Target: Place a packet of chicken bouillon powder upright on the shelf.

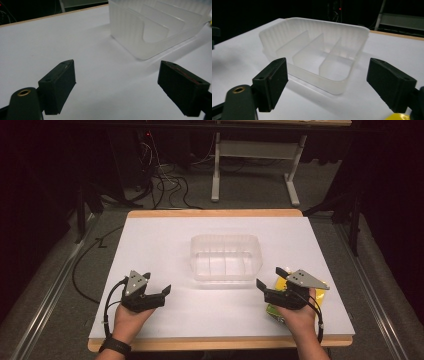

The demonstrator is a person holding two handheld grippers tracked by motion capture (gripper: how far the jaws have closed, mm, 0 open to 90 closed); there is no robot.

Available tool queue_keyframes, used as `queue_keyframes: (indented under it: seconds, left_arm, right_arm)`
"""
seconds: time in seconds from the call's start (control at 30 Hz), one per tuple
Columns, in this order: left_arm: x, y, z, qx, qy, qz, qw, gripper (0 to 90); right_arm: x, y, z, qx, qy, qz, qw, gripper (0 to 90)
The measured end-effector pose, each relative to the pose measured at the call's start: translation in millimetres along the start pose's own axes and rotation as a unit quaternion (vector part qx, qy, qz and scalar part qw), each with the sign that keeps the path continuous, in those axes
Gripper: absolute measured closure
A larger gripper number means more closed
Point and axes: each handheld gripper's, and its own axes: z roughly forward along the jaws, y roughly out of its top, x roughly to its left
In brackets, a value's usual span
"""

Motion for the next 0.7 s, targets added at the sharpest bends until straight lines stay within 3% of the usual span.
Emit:
queue_keyframes:
  seconds: [0.07, 0.17, 0.3, 0.7]
  left_arm:
    - [-3.6, 2.2, -1.0, -0.009, 0.002, 0.007, 0.9999, 15.5]
    - [-6.3, 4.5, -3.3, -0.022, -0.003, -0.001, 0.9997, 15.6]
    - [-13.2, 6.2, -2.6, -0.024, 0.007, 0.025, 0.9994, 15.6]
    - [-10.4, 4.8, -4.2, -0.034, 0.011, 0.027, 0.9990, 14.7]
  right_arm:
    - [-1.7, -0.6, -0.9, 0.000, -0.003, 0.001, 1.0000, 17.2]
    - [-4.7, -2.1, -4.4, -0.003, -0.005, 0.003, 1.0000, 17.1]
    - [-5.8, -2.7, -6.7, -0.004, -0.007, 0.002, 1.0000, 16.7]
    - [-9.6, -4.0, -8.4, -0.001, -0.011, 0.005, 0.9999, 15.2]
